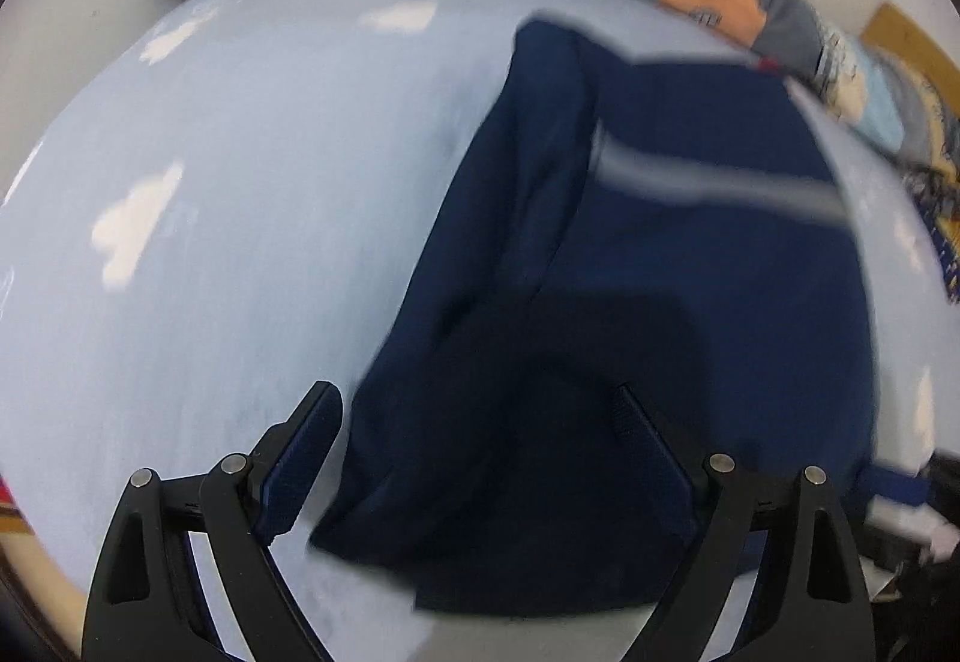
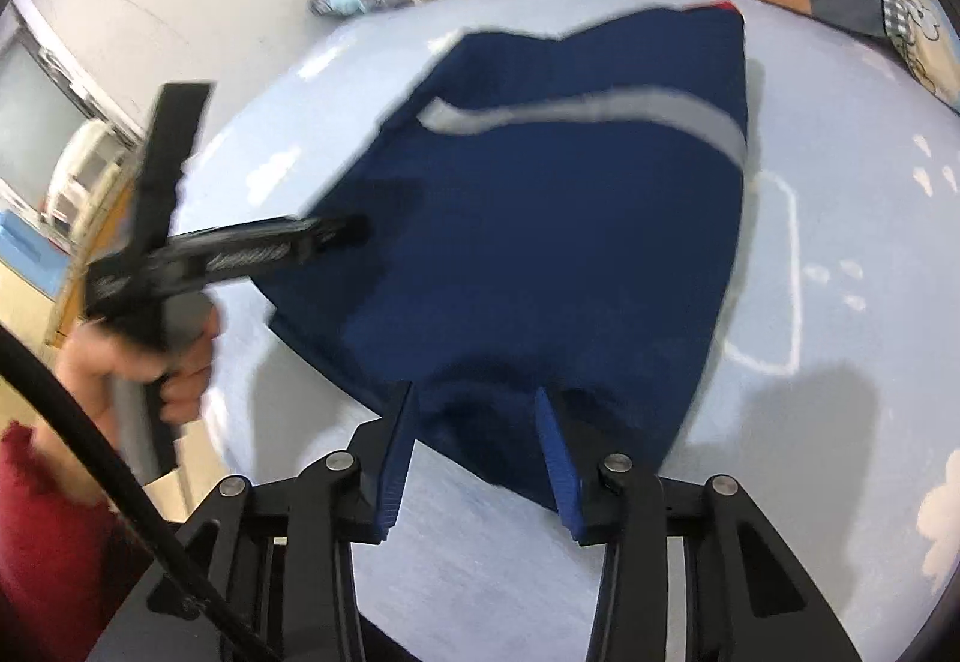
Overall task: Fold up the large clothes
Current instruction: 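Open both grippers and release the folded jacket bundle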
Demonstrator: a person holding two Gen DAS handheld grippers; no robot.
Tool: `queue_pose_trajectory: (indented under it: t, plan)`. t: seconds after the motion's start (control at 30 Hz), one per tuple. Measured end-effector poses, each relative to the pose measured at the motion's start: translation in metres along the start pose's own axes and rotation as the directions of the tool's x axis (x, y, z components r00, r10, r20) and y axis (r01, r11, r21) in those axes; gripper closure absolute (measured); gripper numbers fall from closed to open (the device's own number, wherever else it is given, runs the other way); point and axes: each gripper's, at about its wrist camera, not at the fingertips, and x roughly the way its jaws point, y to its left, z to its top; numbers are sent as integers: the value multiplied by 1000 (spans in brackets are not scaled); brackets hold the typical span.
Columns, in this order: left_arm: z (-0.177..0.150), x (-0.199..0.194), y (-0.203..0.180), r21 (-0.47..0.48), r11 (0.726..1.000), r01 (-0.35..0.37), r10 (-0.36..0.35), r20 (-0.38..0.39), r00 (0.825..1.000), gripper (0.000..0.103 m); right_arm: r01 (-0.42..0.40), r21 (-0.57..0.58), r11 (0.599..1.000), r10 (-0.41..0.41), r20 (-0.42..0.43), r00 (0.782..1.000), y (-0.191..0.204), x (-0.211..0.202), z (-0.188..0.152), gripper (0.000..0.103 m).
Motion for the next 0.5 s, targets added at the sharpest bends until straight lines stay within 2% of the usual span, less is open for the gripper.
queue_pose_trajectory:
  t: [0.07, 0.1, 0.17, 0.27, 0.33, 0.37, 0.43, 0.5]
  plan:
    - [-7, 3, 11, -61, 997, 54, -55, -4, 998, 11, -1, 12, 1000, 1, -12, 1000, -5, 12, -4, 59]
    - [-8, 2, 12, -70, 996, 59, -59, 4, 998, 11, -4, 12, 1000, 5, -15, 1000, -7, 16, -5, 58]
    - [-9, -6, 9, -68, 997, 21, -18, 39, 999, 11, -9, 11, 1000, 9, -16, 1000, -9, 16, -2, 58]
    - [-12, -29, -4, -32, 999, -10, 13, 100, 995, 12, -22, 11, 1000, 22, 11, 1000, -5, -9, 2, 58]
    - [-15, -46, -15, -4, 999, -33, 34, 165, 986, 12, 4, -32, 999, -2, 68, 998, 2, -33, 1, 46]
    - [-16, -54, -21, 12, 999, -51, 47, 198, 979, 12, 42, -62, 997, -34, 116, 993, 7, -49, 0, 36]
    - [-18, -63, -28, 34, 997, -66, 56, 239, 970, 12, 62, -81, 995, -47, 176, 983, 9, -70, -5, 29]
    - [-20, -63, -39, 75, 994, -74, 53, 245, 968, 12, 55, -57, 997, -43, 200, 979, 2, -81, -11, 21]
